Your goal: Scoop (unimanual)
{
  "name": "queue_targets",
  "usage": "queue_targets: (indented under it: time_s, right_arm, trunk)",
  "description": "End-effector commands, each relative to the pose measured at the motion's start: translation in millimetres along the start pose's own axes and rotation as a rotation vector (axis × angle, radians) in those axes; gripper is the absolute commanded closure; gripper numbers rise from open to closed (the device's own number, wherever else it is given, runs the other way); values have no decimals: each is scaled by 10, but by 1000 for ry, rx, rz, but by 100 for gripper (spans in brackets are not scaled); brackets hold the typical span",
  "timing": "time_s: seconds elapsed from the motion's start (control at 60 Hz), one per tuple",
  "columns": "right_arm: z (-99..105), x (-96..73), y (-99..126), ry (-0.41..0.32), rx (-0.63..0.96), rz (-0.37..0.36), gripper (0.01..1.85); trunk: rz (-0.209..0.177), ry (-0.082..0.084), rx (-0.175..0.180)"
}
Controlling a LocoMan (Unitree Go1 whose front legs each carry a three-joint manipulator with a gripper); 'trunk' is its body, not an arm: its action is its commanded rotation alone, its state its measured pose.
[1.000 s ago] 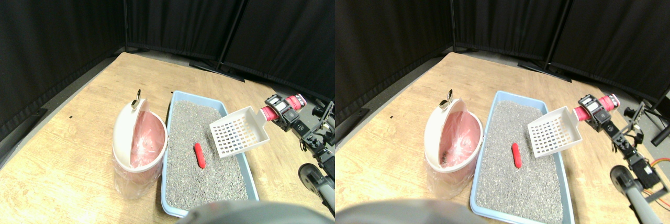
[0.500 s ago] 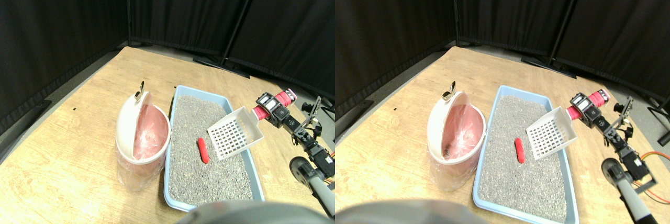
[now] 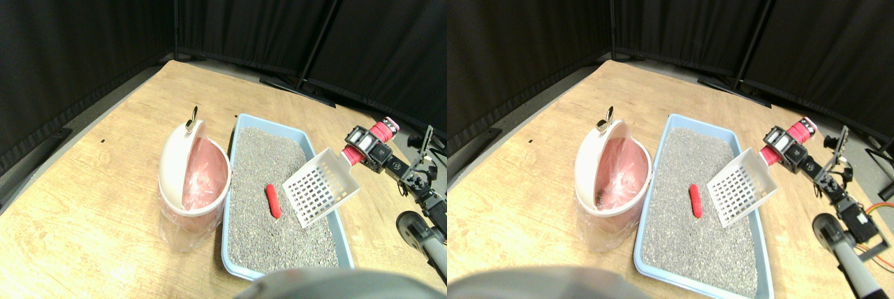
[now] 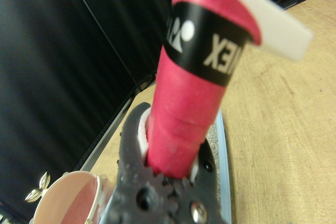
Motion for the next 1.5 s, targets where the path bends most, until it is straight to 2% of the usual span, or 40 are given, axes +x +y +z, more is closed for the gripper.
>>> queue_targets:
  time_s: [0.017,0.15,0.217,0.333,0.467,0.517,0.533,0.567,0.6,0.65,0.667,0.7,0.733,0.817,0.85,0.883,1.0,1.133,1.183,1.267,1.283,1.333,1.383,1.4,1.417,1.467,1.5]
  right_arm:
    - [66,30,55,-20,-43,10,181]
    - [1,64,132,7,-45,0,181]
    - [-45,81,178,48,-34,-7,181]
    - [-109,111,245,53,-8,2,181]
    - [-120,138,359,102,37,-6,181]
    - [-116,142,406,100,32,0,181]
    - [-116,144,445,98,26,5,181]
    - [-123,148,520,42,34,40,181]
    - [-91,137,644,78,55,51,181]
    - [-66,126,749,90,56,75,181]
    - [-48,120,863,89,59,102,181]
    - [-48,127,945,76,75,121,181]
    - [-30,123,1070,87,64,144,181]
    - [29,105,1357,132,152,212,181]
    - [12,128,1473,71,167,253,181]
    - [5,135,1521,58,155,266,181]
    - [65,173,1539,33,186,267,181]
    - [123,215,1457,43,235,233,181]
    - [136,230,1432,68,256,217,181]
    - [122,254,1316,58,313,162,181]
    - [109,257,1267,79,347,135,174]
    - [102,259,1222,82,337,115,173]
    - [86,266,1149,102,461,76,181]
    - [93,259,1112,126,522,40,181]
    - [80,260,1076,92,526,47,181]
    - [66,256,1022,81,584,27,181]
    - [54,235,927,97,657,-29,181]
  trunk:
    - [10,23,-14]
    - [11,22,-14]
    - [13,20,-14]
    - [17,19,-15]
    - [20,25,-18]
    - [22,29,-20]
    - [22,29,-20]
    - [22,33,-21]
    - [23,36,-22]
    - [24,39,-25]
    - [24,39,-26]
    - [25,44,-33]
    - [27,45,-32]
    - [35,52,-38]
    - [37,55,-40]
    - [40,58,-43]
    - [45,58,-48]
    - [51,58,-55]
    - [52,56,-55]
    - [51,56,-56]
    - [48,56,-57]
    - [45,54,-57]
    - [43,51,-55]
    - [42,50,-54]
    - [42,50,-54]
    - [38,47,-52]
    - [35,45,-48]
